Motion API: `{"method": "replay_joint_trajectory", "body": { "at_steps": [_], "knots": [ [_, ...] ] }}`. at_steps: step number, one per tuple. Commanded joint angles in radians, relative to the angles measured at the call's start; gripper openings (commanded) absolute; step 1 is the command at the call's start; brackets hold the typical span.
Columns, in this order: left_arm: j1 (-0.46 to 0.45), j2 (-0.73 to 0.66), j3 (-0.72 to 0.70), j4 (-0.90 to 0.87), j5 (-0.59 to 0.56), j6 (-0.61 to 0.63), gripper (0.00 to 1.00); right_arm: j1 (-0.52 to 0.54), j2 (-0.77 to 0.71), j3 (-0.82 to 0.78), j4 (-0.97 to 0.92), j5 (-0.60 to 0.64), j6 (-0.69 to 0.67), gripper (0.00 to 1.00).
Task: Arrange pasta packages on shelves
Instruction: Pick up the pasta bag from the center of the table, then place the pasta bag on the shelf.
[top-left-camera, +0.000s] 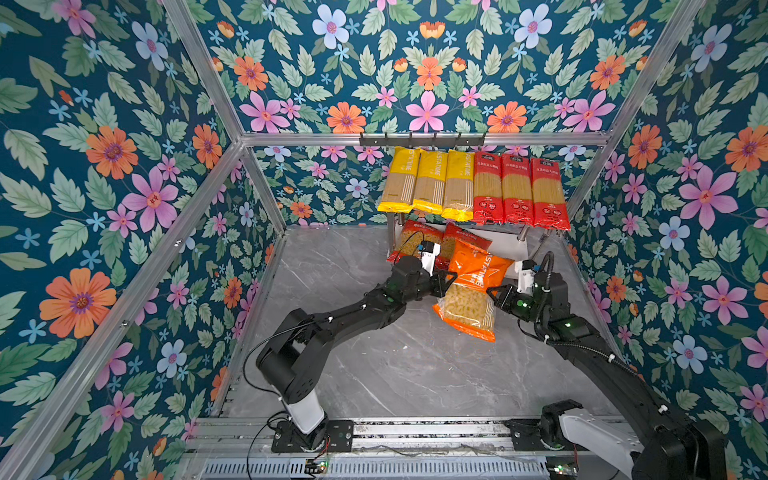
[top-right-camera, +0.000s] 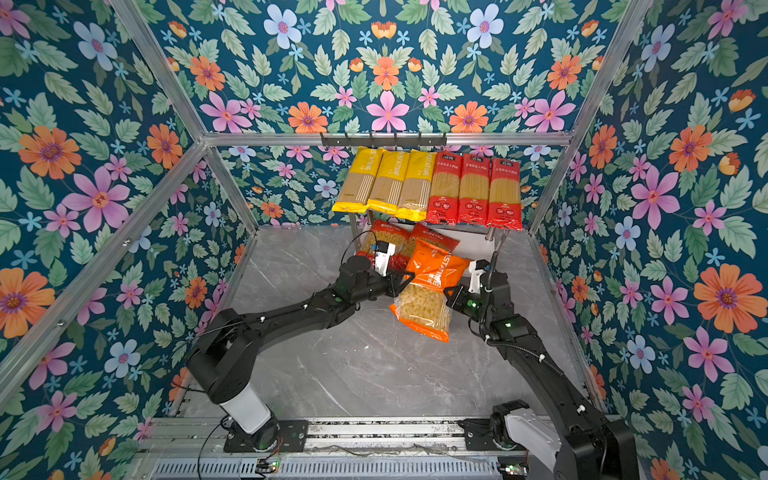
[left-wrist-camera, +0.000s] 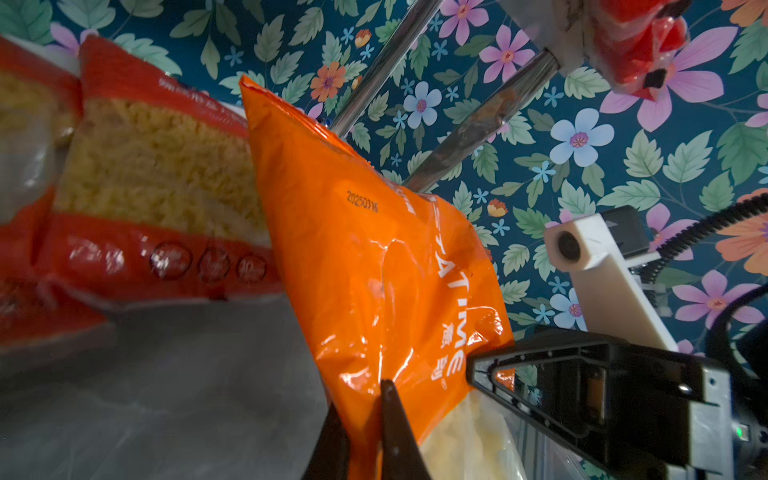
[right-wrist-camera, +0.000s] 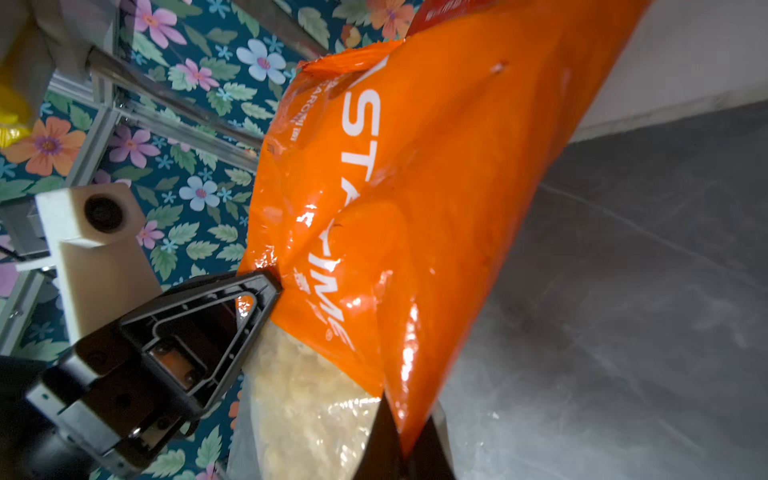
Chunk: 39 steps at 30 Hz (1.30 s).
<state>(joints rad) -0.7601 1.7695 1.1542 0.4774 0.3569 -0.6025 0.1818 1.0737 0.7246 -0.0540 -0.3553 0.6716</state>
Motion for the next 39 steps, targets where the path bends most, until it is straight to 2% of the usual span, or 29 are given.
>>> {"method": "replay_joint_trajectory", "body": {
  "at_steps": [1,6,14,19,24,27,31,36,39],
  "knots": [
    [0.001,0.088,0.123,0.064,-0.026,0.062,0.0,-0.052,0.072,0.054,0.089,0.027,-0.056,0.0],
    [0.0,0.242,0.298,0.075,-0.044,0.074,0.0,-0.113,0.205,0.131,0.175,0.045,-0.09,0.0],
    [-0.001,0.459,0.51,0.137,-0.125,0.112,0.0,-0.12,0.366,0.212,0.305,0.145,-0.192,0.0],
    [-0.001,0.587,0.672,0.081,-0.138,0.149,0.0,-0.12,0.445,0.268,0.321,0.234,-0.267,0.0],
    [0.001,0.685,0.801,0.022,-0.158,0.169,0.0,-0.12,0.539,0.333,0.306,0.261,-0.311,0.01],
    [0.001,0.711,0.828,0.007,-0.19,0.179,0.0,-0.12,0.575,0.349,0.296,0.283,-0.328,0.06],
    [0.004,0.736,0.843,-0.001,-0.228,0.184,0.0,-0.12,0.627,0.347,0.287,0.288,-0.318,0.18],
    [0.006,0.764,0.865,-0.014,-0.255,0.166,0.0,-0.12,0.604,0.324,0.253,0.286,-0.289,0.36],
    [0.006,0.773,0.865,-0.009,-0.284,0.152,0.0,-0.12,0.551,0.299,0.225,0.286,-0.262,0.44]
  ]
}}
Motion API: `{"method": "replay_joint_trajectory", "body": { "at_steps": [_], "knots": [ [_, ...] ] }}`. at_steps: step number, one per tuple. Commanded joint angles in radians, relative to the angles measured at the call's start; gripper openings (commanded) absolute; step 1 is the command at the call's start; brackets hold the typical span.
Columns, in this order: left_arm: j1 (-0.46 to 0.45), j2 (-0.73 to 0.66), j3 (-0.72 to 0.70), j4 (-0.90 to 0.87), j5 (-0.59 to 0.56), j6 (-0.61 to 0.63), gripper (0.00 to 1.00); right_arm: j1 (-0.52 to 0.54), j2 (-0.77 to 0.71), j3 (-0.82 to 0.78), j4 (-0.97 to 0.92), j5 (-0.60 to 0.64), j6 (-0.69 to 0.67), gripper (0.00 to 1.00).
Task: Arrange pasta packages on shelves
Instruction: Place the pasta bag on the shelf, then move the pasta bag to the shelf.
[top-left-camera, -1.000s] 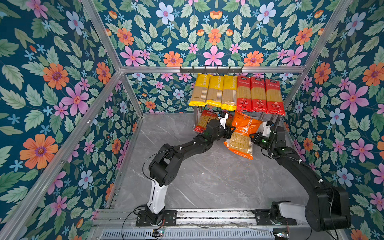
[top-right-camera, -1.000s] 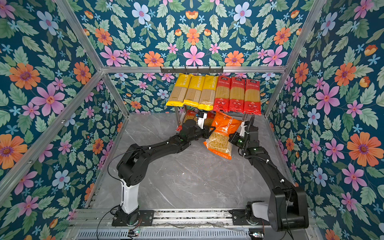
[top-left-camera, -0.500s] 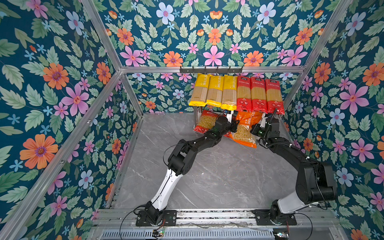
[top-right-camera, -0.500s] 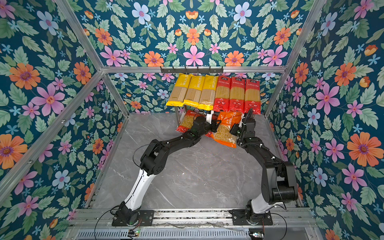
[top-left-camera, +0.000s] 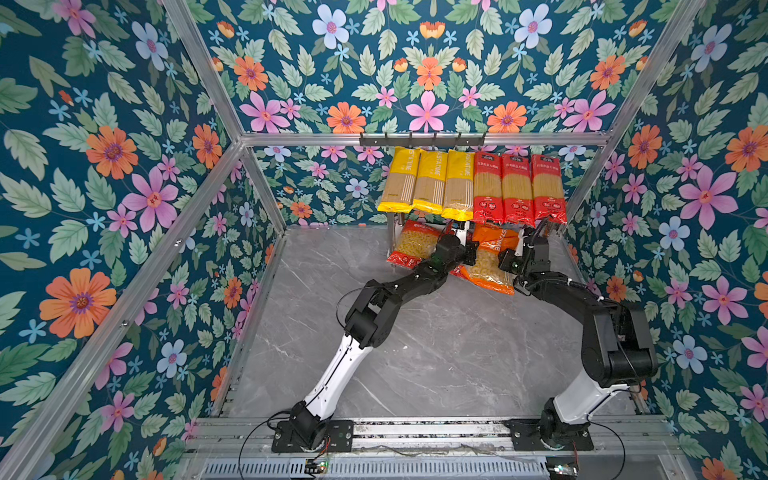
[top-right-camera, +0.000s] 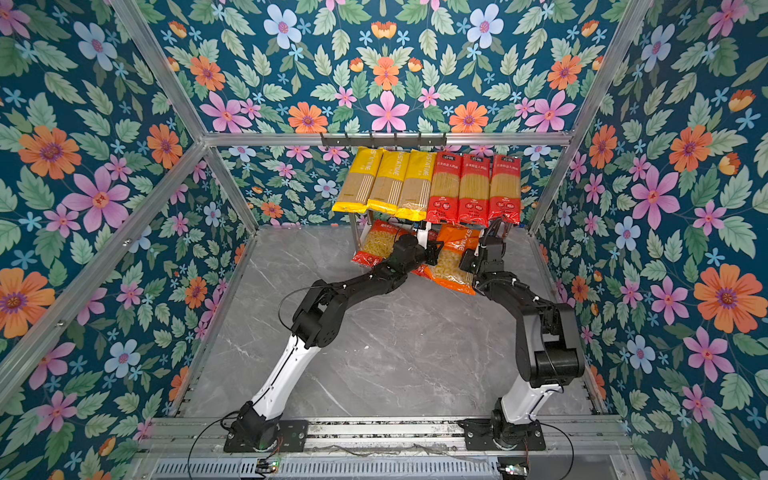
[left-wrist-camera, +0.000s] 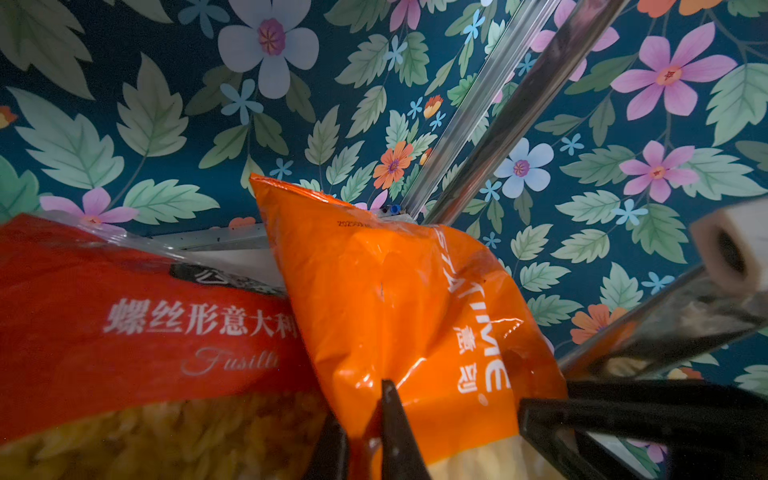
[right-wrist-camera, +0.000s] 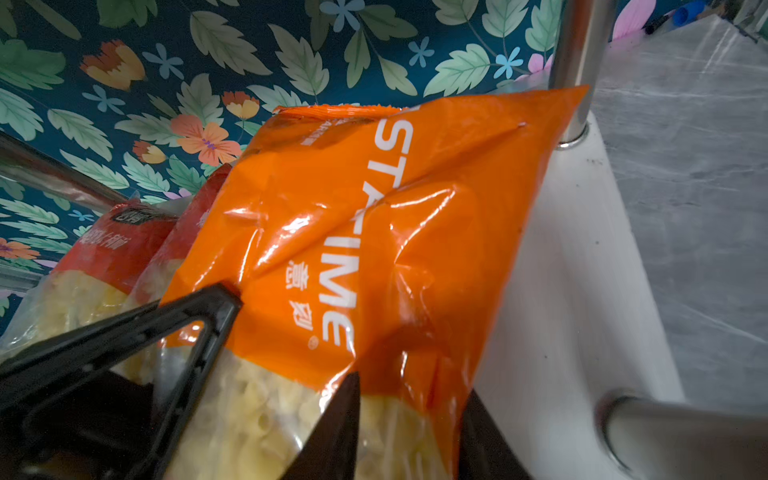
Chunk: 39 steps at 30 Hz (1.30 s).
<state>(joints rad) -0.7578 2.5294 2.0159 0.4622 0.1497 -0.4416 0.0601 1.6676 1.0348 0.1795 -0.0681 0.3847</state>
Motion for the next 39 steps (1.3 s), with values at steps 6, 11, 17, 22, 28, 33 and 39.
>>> {"method": "replay_joint_trajectory", "body": {
  "at_steps": [6,11,17,22,28,33,39],
  "knots": [
    [-0.004,0.024,0.023,0.014,-0.121,-0.022,0.0,0.002,-0.116,-0.07,-0.068,-0.02,0.086,0.55],
    [-0.015,0.055,0.085,-0.002,-0.146,-0.038,0.0,0.001,-0.19,-0.132,-0.126,-0.033,0.134,0.57],
    [-0.046,0.117,0.19,-0.043,-0.158,-0.032,0.0,0.029,-0.286,-0.243,-0.153,-0.082,0.19,0.55],
    [-0.048,0.122,0.198,-0.063,-0.145,-0.017,0.0,0.086,-0.299,-0.284,-0.141,-0.1,0.234,0.54],
    [-0.047,0.047,0.106,-0.051,-0.13,0.024,0.1,0.088,-0.205,-0.235,-0.094,-0.117,0.246,0.52],
    [-0.035,-0.05,-0.007,-0.053,-0.118,0.064,0.26,0.05,-0.128,-0.154,-0.11,-0.083,0.214,0.51],
    [-0.011,-0.187,-0.197,-0.009,-0.099,0.091,0.35,0.006,-0.097,-0.079,-0.186,-0.02,0.162,0.51]
  ]
}}
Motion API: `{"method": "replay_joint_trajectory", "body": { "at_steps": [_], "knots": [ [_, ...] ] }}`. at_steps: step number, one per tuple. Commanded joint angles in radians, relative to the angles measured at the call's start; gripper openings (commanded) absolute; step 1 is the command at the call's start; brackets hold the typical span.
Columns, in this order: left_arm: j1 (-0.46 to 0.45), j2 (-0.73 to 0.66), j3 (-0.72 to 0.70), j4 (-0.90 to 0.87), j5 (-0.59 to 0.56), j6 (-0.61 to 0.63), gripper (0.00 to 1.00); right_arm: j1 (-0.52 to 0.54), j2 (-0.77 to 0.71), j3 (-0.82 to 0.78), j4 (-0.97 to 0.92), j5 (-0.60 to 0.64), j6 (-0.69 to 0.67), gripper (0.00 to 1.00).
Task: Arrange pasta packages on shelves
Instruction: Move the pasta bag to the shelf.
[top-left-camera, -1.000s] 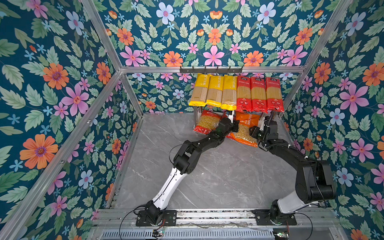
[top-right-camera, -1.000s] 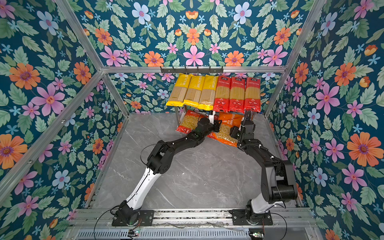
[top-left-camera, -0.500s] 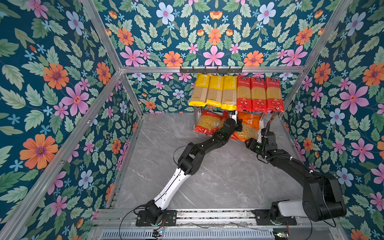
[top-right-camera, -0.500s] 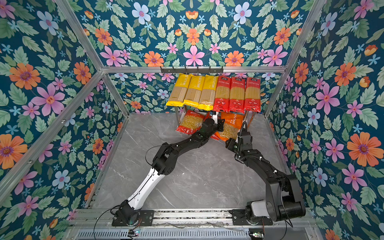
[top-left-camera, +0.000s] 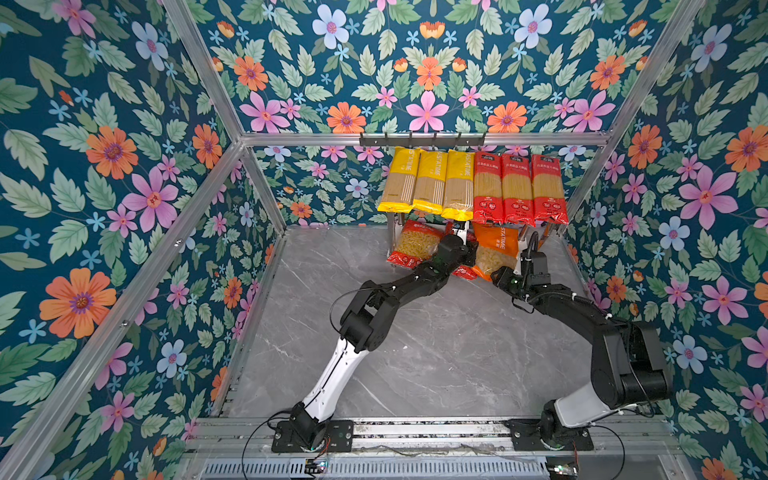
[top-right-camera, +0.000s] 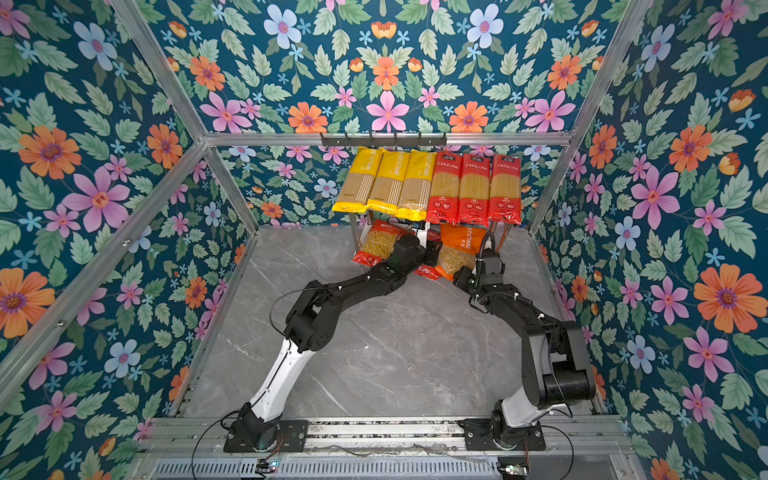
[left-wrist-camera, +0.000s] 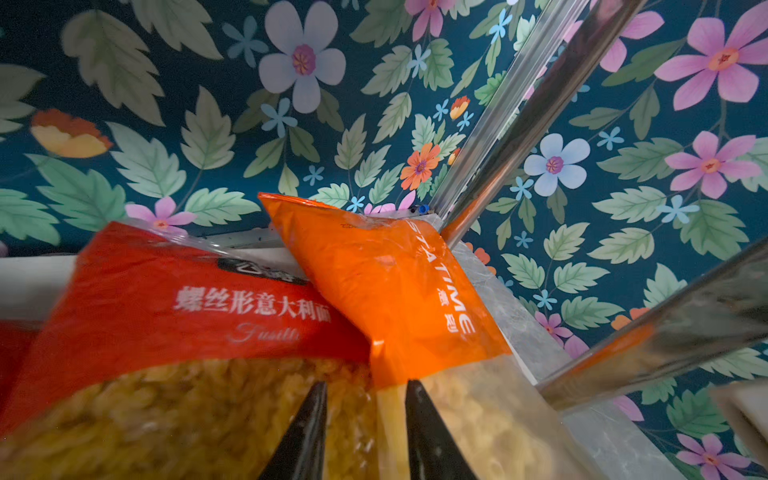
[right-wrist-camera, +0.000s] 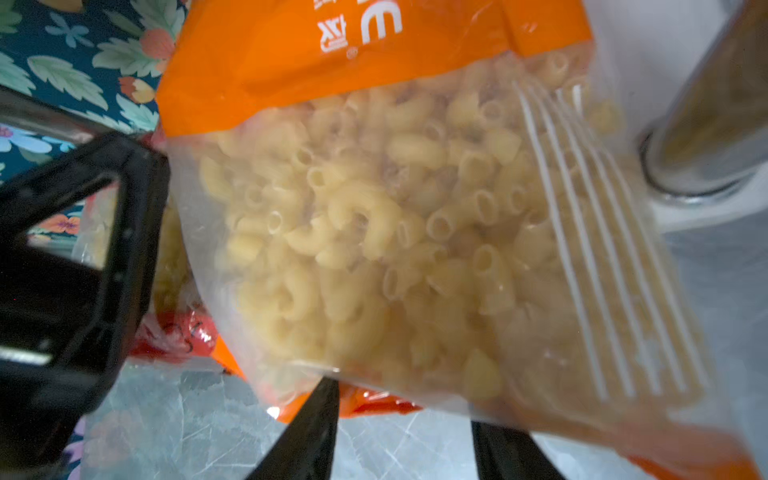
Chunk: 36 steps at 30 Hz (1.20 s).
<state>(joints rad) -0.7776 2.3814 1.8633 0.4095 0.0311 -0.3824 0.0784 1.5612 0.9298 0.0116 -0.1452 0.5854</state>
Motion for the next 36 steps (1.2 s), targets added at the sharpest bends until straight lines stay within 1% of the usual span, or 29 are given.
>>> {"method": "replay_joint_trajectory", "body": {
  "at_steps": [1,3,7,10,14,17,20,23,26,31,34,36],
  "knots": [
    [0.012,-0.058,-0.082,0.055,0.027,0.032,0.36,-0.017,0.011,0.034,-0.032,0.058,-0.043,0.51],
    [0.015,-0.092,-0.14,0.071,0.026,0.035,0.36,-0.018,0.002,0.031,-0.04,0.057,-0.045,0.51],
    [0.02,-0.146,-0.263,0.113,0.02,0.035,0.35,-0.002,-0.03,-0.009,-0.019,-0.018,-0.023,0.51],
    [0.03,-0.168,-0.33,0.147,0.021,0.011,0.35,0.02,-0.066,-0.044,-0.027,-0.015,-0.015,0.51],
    [0.035,-0.149,-0.348,0.158,0.036,-0.012,0.35,0.026,-0.116,-0.092,-0.016,-0.043,0.025,0.51],
    [0.035,-0.132,-0.351,0.166,0.043,-0.032,0.34,0.065,-0.14,-0.115,-0.006,-0.055,0.048,0.51],
    [0.037,-0.158,-0.391,0.185,0.029,-0.033,0.34,0.093,-0.131,-0.1,0.002,-0.057,0.046,0.51],
    [0.038,-0.228,-0.453,0.196,0.011,-0.021,0.35,0.089,-0.104,-0.063,-0.011,-0.006,0.011,0.51],
    [0.038,-0.328,-0.556,0.207,-0.017,0.004,0.35,0.084,-0.092,-0.025,-0.061,0.014,-0.028,0.51],
    [0.037,-0.534,-0.792,0.229,-0.097,0.02,0.38,0.082,-0.209,-0.085,-0.097,0.02,-0.052,0.51],
    [0.035,-0.649,-0.904,0.184,-0.131,0.056,0.41,0.078,-0.287,-0.087,-0.216,0.031,-0.046,0.51],
    [0.033,-0.738,-0.975,0.146,-0.18,0.088,0.44,0.074,-0.347,-0.101,-0.276,0.043,-0.045,0.51]
  ]
}}
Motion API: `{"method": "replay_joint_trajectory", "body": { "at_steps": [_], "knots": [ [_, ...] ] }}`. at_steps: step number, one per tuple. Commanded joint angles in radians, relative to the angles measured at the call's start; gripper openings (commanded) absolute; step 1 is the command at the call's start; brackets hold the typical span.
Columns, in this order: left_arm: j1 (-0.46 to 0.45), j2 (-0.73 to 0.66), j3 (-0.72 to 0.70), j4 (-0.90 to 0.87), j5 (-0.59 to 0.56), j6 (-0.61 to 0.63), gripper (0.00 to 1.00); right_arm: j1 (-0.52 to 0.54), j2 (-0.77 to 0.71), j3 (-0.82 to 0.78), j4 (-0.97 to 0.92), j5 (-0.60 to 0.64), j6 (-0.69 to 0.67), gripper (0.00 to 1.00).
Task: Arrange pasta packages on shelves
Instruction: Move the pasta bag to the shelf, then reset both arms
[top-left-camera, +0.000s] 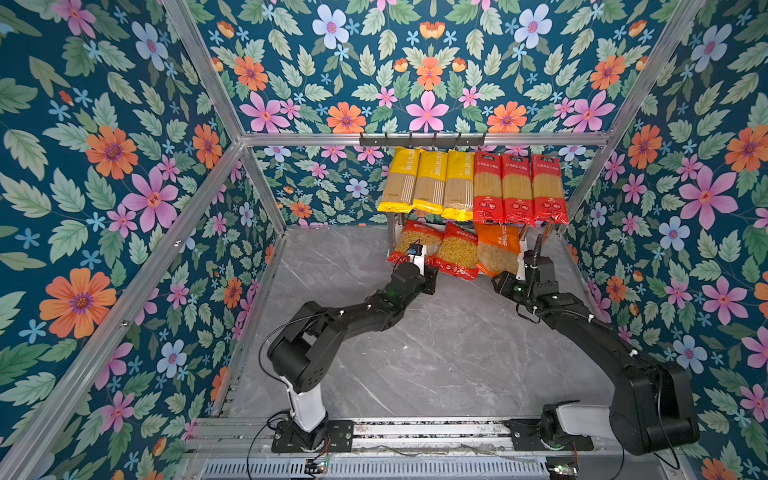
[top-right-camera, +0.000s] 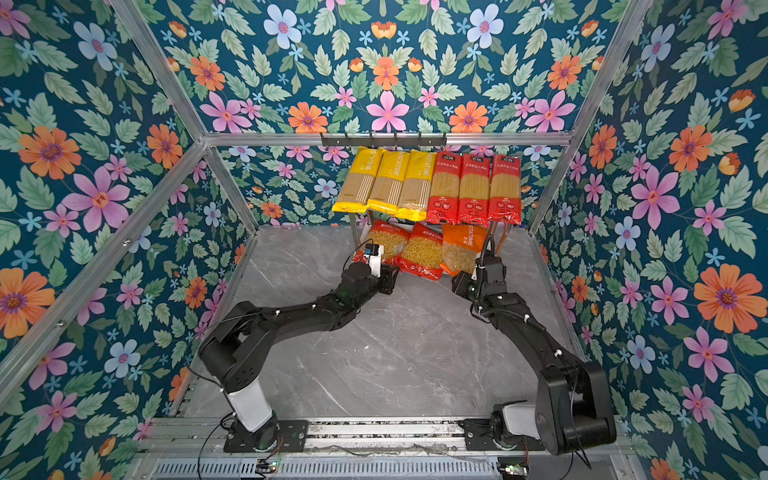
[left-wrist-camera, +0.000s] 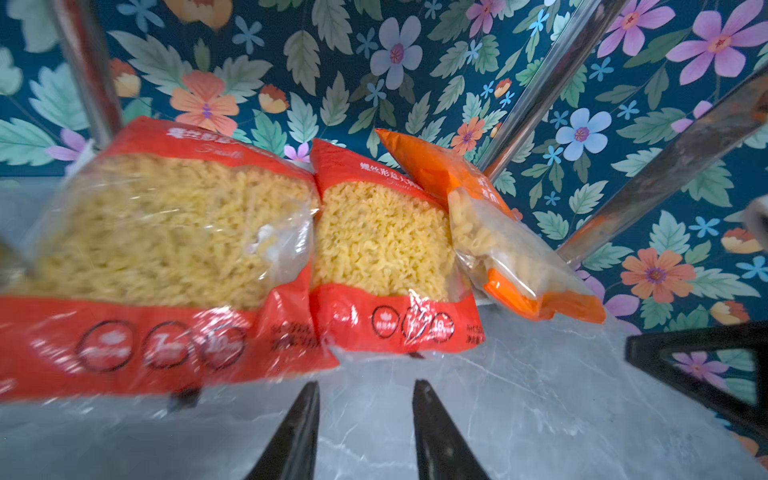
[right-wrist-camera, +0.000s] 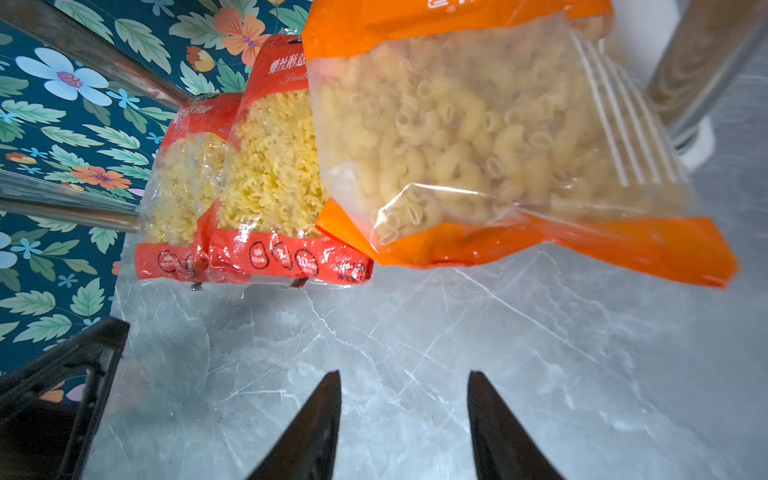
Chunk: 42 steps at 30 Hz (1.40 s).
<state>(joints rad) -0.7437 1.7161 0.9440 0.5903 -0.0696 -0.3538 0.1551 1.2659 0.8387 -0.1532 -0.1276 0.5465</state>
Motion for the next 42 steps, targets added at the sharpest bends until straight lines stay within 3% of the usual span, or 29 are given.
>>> {"method": "replay_joint_trajectory", "body": {
  "at_steps": [1,4,6,9,14,18,22,24,26,31,34,36,38,40,42],
  "knots": [
    [-0.003,-0.11,-0.093,-0.044,-0.104,0.068,0.46,-0.008,-0.077,-0.019,-0.13,0.035,-0.008,0.51],
    [-0.002,-0.21,-0.194,-0.074,-0.214,0.124,0.53,-0.062,-0.161,-0.066,-0.154,0.076,0.006,0.51],
    [-0.005,-0.266,-0.223,-0.151,-0.221,0.228,0.55,-0.107,-0.218,-0.096,-0.151,0.125,0.016,0.53],
    [-0.006,-0.344,-0.251,-0.219,-0.293,0.318,0.56,-0.114,-0.29,-0.149,-0.058,0.235,-0.076,0.58],
    [0.031,-0.453,-0.349,-0.133,-0.647,0.434,0.69,-0.115,-0.359,-0.241,0.123,0.47,-0.272,0.74],
    [0.135,-0.437,-0.456,0.034,-0.805,0.454,0.7,-0.132,-0.332,-0.316,0.227,0.61,-0.378,0.78],
    [0.242,-0.349,-0.574,0.291,-0.782,0.487,0.71,-0.152,-0.284,-0.399,0.387,0.557,-0.361,0.75],
    [0.278,-0.275,-0.64,0.515,-0.731,0.538,0.73,-0.152,-0.234,-0.433,0.506,0.537,-0.363,0.74],
    [0.307,-0.225,-0.666,0.625,-0.651,0.57,0.75,-0.152,-0.192,-0.467,0.617,0.513,-0.372,0.73],
    [0.394,-0.137,-0.673,0.723,-0.462,0.632,0.79,-0.201,-0.106,-0.503,0.759,0.376,-0.357,0.71],
    [0.475,-0.175,-0.665,0.623,-0.341,0.551,0.79,-0.228,-0.068,-0.51,0.79,0.325,-0.35,0.7],
    [0.541,-0.196,-0.679,0.614,-0.254,0.494,0.8,-0.23,-0.004,-0.561,0.929,0.307,-0.355,0.7],
    [0.588,-0.184,-0.711,0.691,-0.242,0.436,0.81,-0.232,0.08,-0.617,1.132,0.299,-0.363,0.71],
    [0.619,-0.164,-0.738,0.754,-0.224,0.403,0.85,-0.232,0.104,-0.617,1.128,0.244,-0.384,0.7],
    [0.641,-0.137,-0.734,0.757,-0.178,0.389,1.0,-0.233,0.136,-0.597,1.128,0.216,-0.393,0.72]
  ]
}}
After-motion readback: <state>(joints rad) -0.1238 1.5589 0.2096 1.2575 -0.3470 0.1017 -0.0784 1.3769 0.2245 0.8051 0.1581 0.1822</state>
